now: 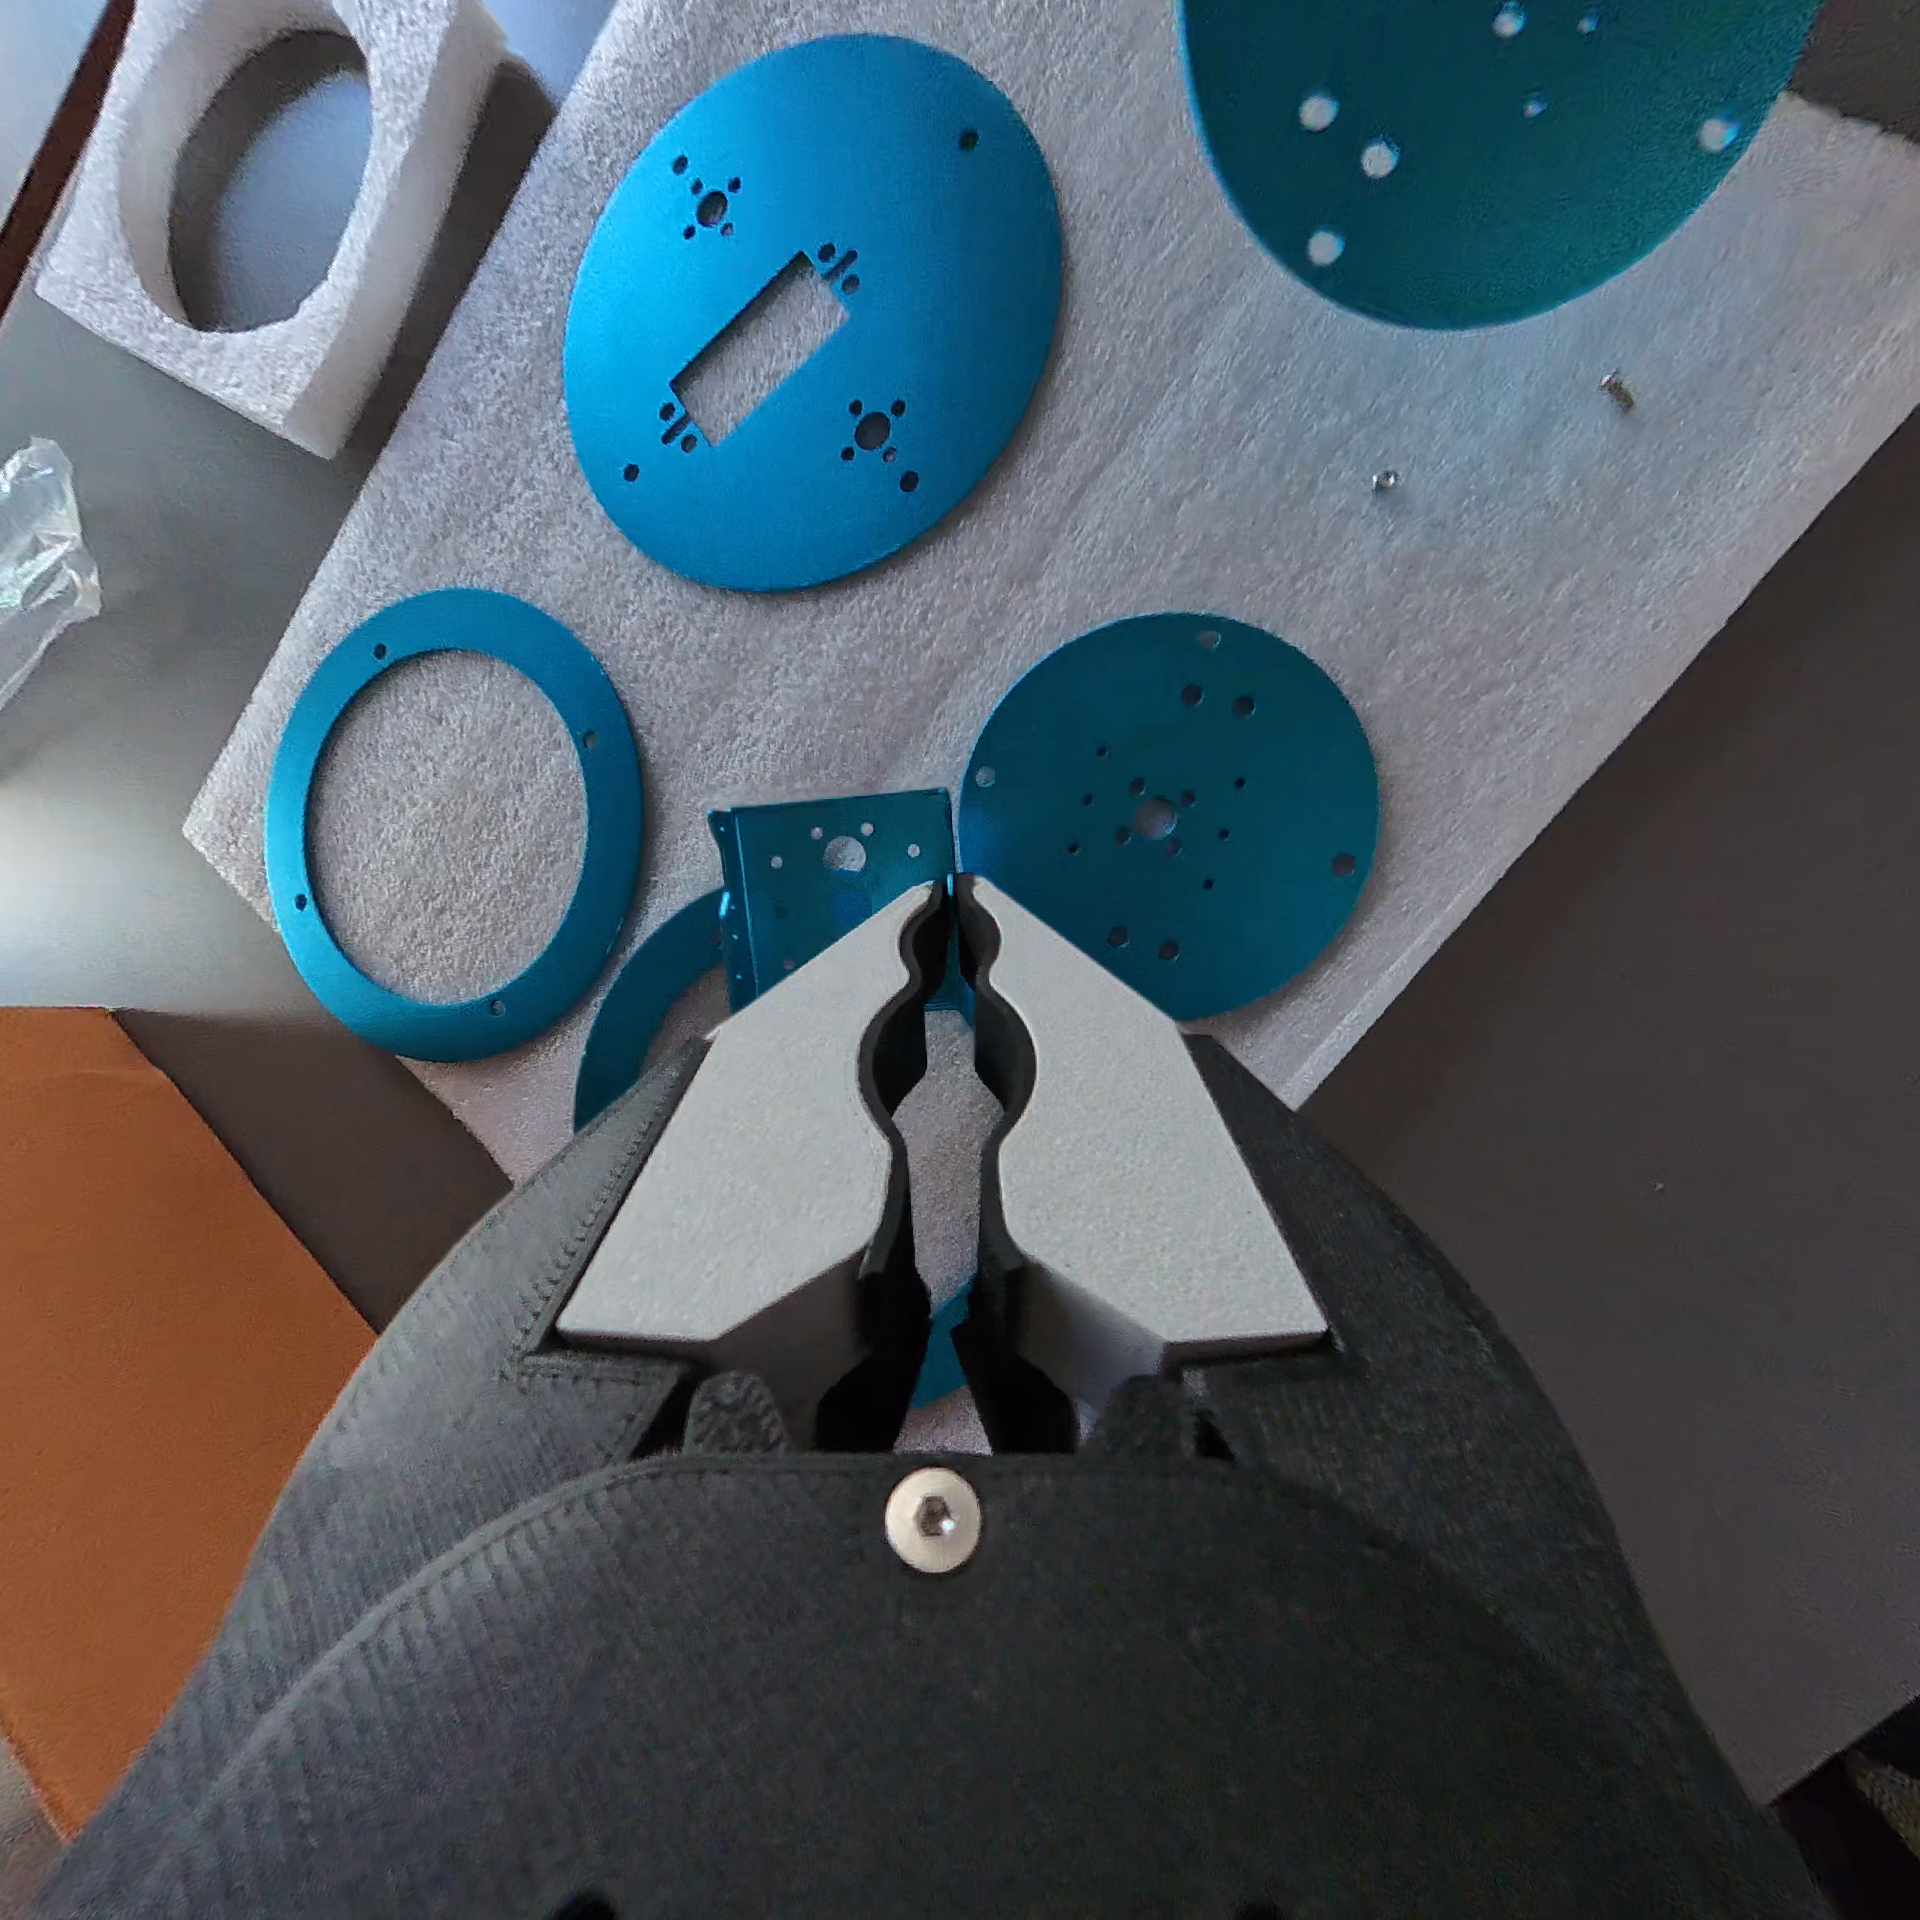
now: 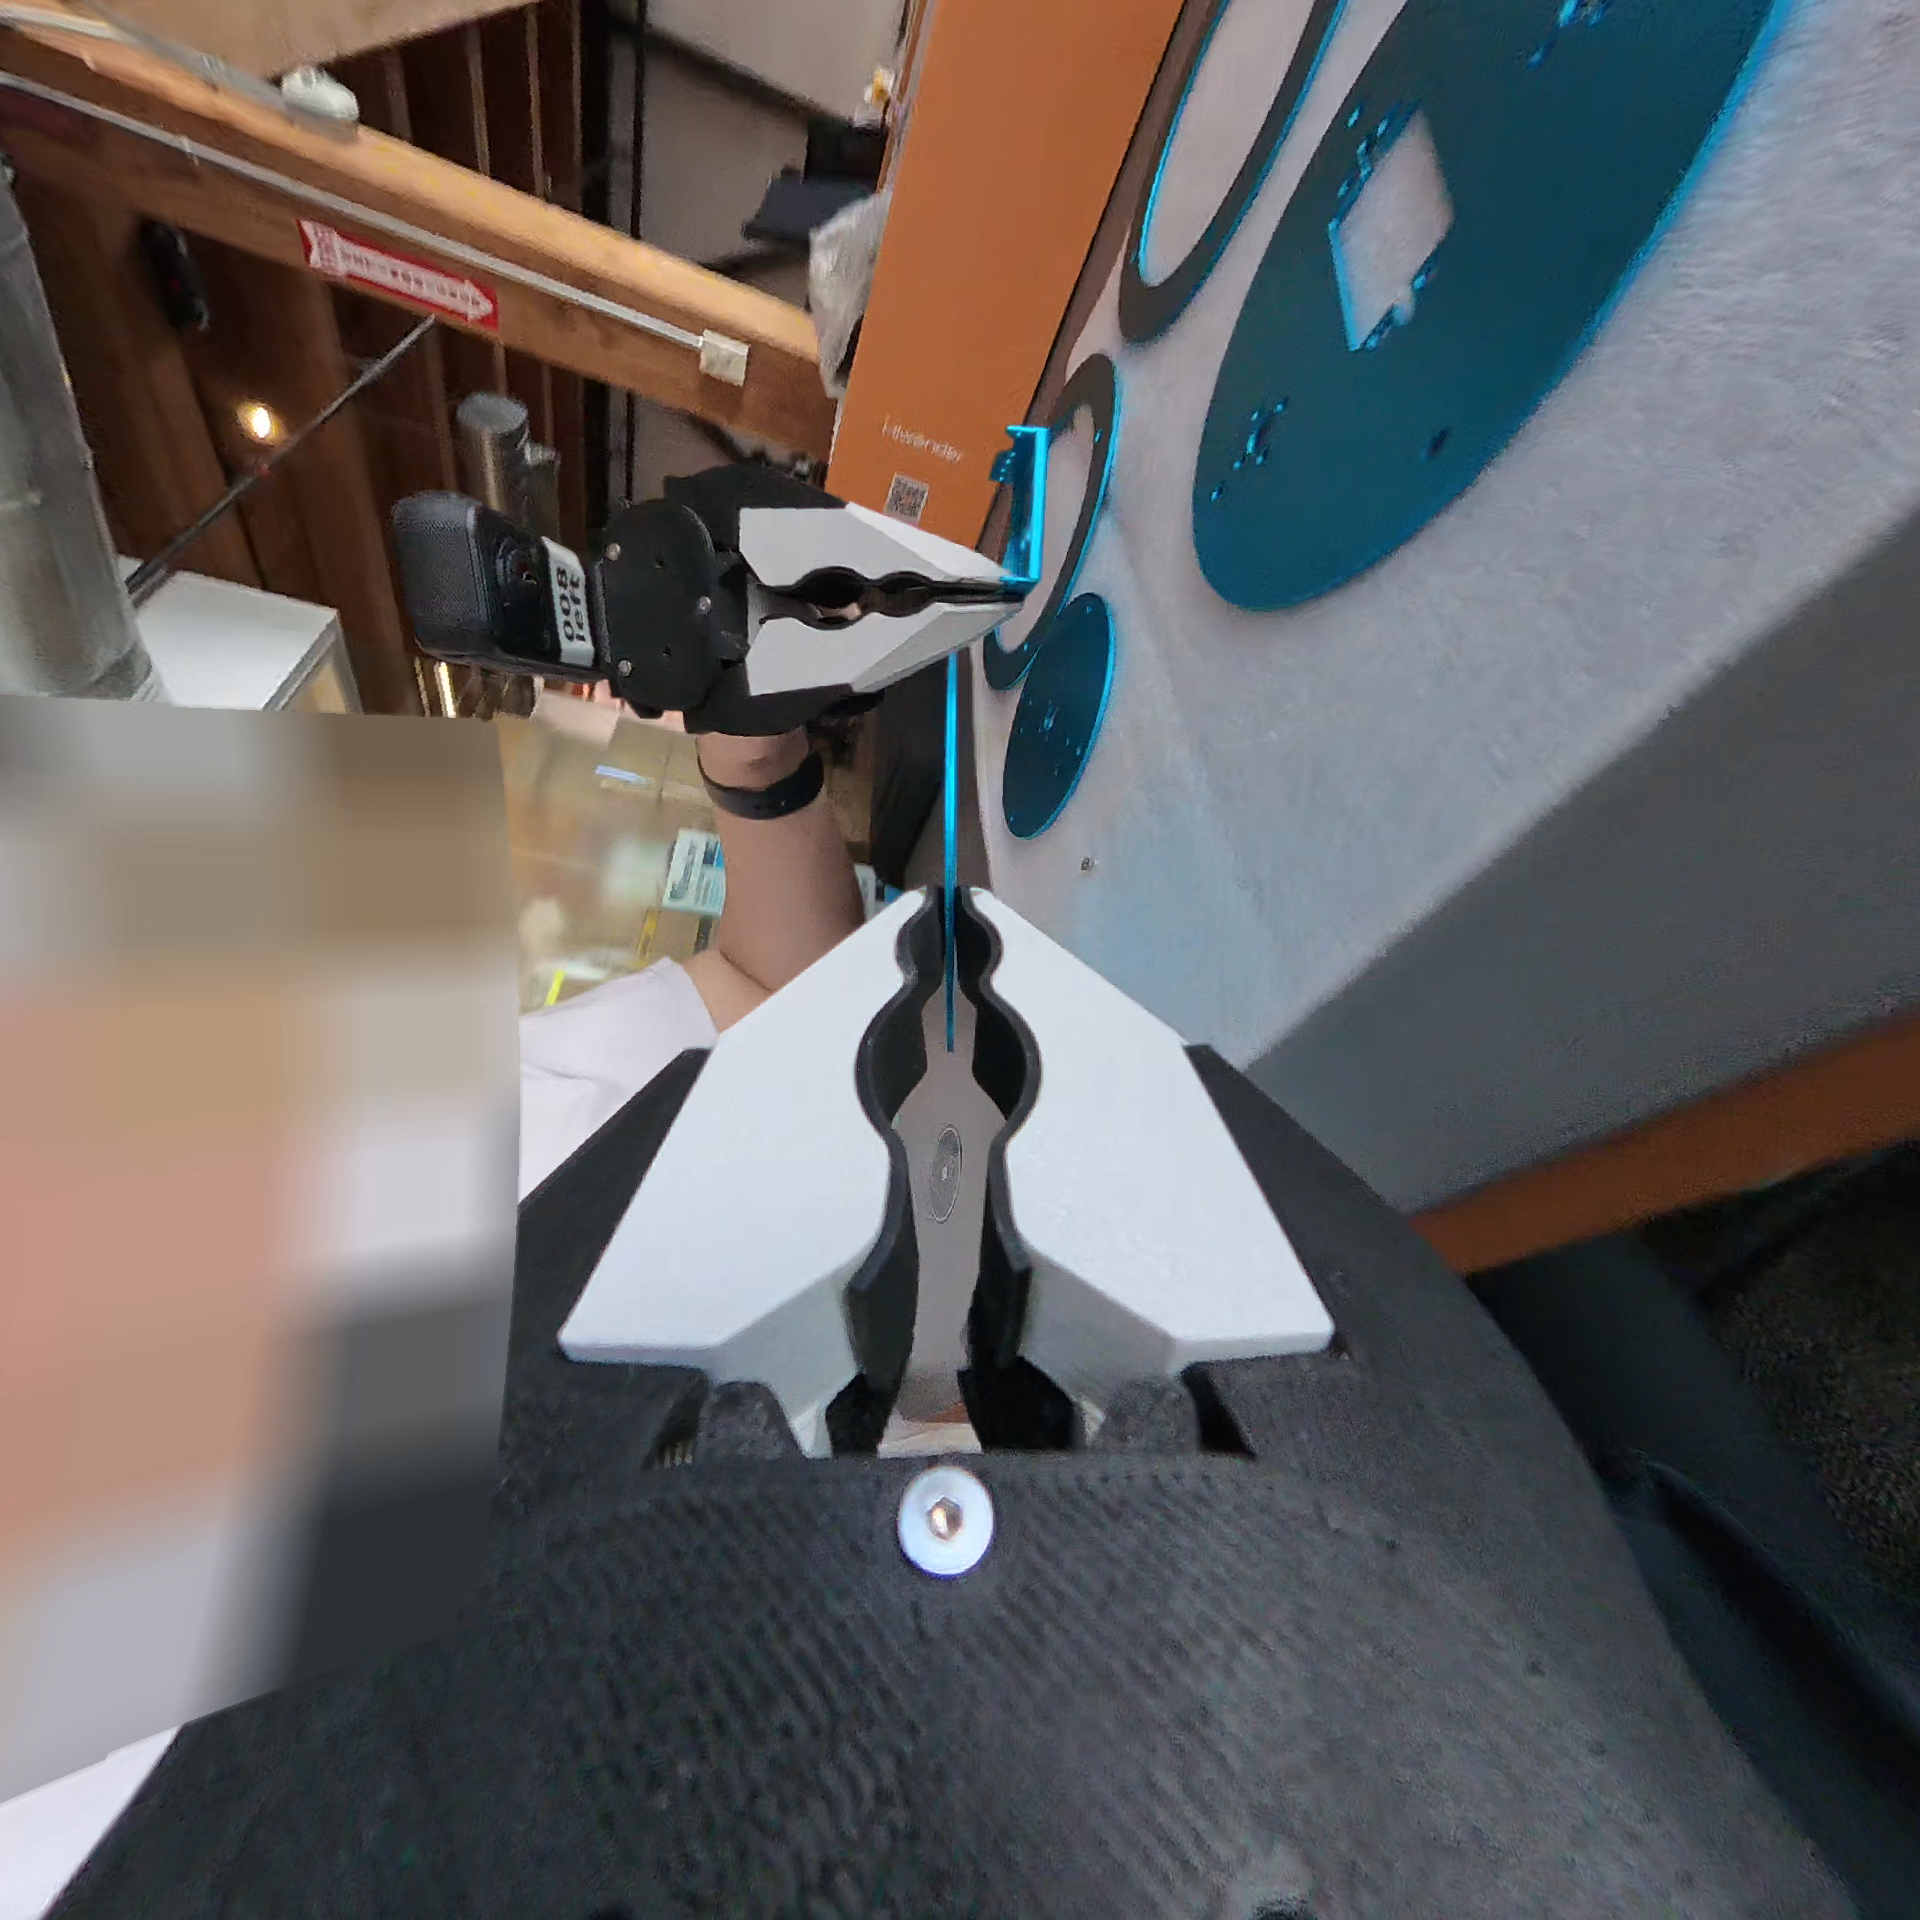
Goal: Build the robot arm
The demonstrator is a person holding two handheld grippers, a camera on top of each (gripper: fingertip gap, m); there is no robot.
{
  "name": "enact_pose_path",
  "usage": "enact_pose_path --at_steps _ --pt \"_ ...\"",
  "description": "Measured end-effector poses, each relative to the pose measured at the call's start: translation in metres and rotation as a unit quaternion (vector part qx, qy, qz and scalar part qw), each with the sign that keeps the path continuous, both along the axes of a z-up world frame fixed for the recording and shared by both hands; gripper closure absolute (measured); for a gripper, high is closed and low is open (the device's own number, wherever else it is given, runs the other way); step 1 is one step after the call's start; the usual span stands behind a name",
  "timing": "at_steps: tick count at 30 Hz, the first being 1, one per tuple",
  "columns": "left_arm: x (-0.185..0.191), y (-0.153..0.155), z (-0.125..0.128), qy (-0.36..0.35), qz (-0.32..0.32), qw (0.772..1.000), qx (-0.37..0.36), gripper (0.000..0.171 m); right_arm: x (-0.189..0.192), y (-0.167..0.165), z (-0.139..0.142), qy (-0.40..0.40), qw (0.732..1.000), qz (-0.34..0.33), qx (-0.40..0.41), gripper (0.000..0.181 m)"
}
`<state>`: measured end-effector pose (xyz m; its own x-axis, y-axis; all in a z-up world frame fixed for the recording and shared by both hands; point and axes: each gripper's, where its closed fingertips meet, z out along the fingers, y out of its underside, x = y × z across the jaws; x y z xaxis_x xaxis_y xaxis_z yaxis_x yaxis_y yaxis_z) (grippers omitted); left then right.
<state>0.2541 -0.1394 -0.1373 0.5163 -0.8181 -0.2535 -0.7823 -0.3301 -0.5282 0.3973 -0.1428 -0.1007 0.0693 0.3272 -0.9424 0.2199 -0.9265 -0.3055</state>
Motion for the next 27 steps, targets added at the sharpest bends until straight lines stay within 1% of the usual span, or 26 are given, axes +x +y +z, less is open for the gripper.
enact_pose_path --at_steps 2,3,5,7,8,9,10,11,14,16,17,18,19,20,22,23,24,25,26,27 --pt "-0.003 0.001 0.0 0.003 0.01 1.0 0.016 0.148 -0.01 0.003 -0.008 -0.018 1.0 0.02 -0.005 0.181" --pt "-0.003 0.004 0.005 -0.012 0.021 0.999 0.028 0.149 -0.014 0.006 -0.011 -0.022 0.999 0.025 0.002 0.181" --pt "0.009 0.002 0.021 -0.092 0.037 0.995 0.019 0.149 -0.021 0.007 -0.014 -0.018 0.999 0.036 0.003 0.181" --pt "0.03 -0.005 0.041 -0.203 0.037 0.978 -0.019 0.155 -0.026 0.008 -0.02 -0.02 0.999 0.045 0.005 0.181" --pt "0.04 -0.01 0.048 -0.25 0.028 0.967 -0.045 0.154 -0.028 0.008 -0.022 -0.02 0.998 0.052 0.003 0.181" --pt "0.046 -0.011 0.05 -0.28 0.028 0.957 -0.069 0.155 -0.029 0.007 -0.022 -0.016 0.998 0.059 0.001 0.181" --pt "0.05 -0.007 0.047 -0.297 0.038 0.95 -0.089 0.154 -0.03 0.005 -0.02 -0.006 0.998 0.068 0.005 0.181" --pt "0.051 -0.003 0.041 -0.305 0.051 0.945 -0.11 0.148 -0.031 0.002 -0.017 0.005 0.997 0.077 0.013 0.181" --pt "0.057 0.002 0.022 -0.31 0.079 0.931 -0.177 0.138 -0.033 -0.002 -0.015 0.01 0.995 0.093 0.041 0.181" --pt "0.066 -0.004 0.016 -0.331 0.08 0.908 -0.244 0.14 -0.033 -0.003 -0.015 0.009 0.993 0.1 0.059 0.181" --pt "0.071 -0.007 0.015 -0.347 0.081 0.892 -0.277 0.144 -0.033 -0.003 -0.013 0.015 0.993 0.099 0.067 0.181" --pt "0.076 -0.01 0.016 -0.371 0.075 0.872 -0.31 0.154 -0.033 -0.003 -0.011 0.024 0.992 0.101 0.076 0.181" --pt "0.082 -0.013 0.022 -0.403 0.061 0.848 -0.341 0.167 -0.032 -0.004 -0.009 0.029 0.991 0.104 0.084 0.181" --pt "0.086 -0.014 0.026 -0.43 0.054 0.823 -0.367 0.169 -0.032 -0.004 -0.009 0.032 0.99 0.105 0.091 0.181" --pt "0.088 -0.012 0.032 -0.472 0.053 0.785 -0.398 0.171 -0.031 0.001 -0.007 0.043 0.989 0.097 0.103 0.181" --pt "0.088 -0.01 0.036 -0.492 0.058 0.767 -0.409 0.171 -0.032 0.007 -0.005 0.045 0.989 0.08 0.116 0.177" --pt "0.087 -0.007 0.036 -0.502 0.071 0.755 -0.414 0.171 -0.031 0.014 -0.004 0.042 0.986 0.061 0.152 0.162" --pt "0.085 -0.005 0.034 -0.503 0.082 0.754 -0.414 0.171 -0.031 0.021 0.0 0.034 0.976 0.038 0.212 0.137" --pt "0.084 -0.006 0.032 -0.498 0.091 0.757 -0.413 0.171 -0.029 0.026 0.004 0.017 0.955 0.02 0.296 0.119" --pt "0.084 -0.006 0.029 -0.491 0.099 0.761 -0.413 0.171 -0.028 0.025 0.011 -0.001 0.92 0.012 0.392 0.104"
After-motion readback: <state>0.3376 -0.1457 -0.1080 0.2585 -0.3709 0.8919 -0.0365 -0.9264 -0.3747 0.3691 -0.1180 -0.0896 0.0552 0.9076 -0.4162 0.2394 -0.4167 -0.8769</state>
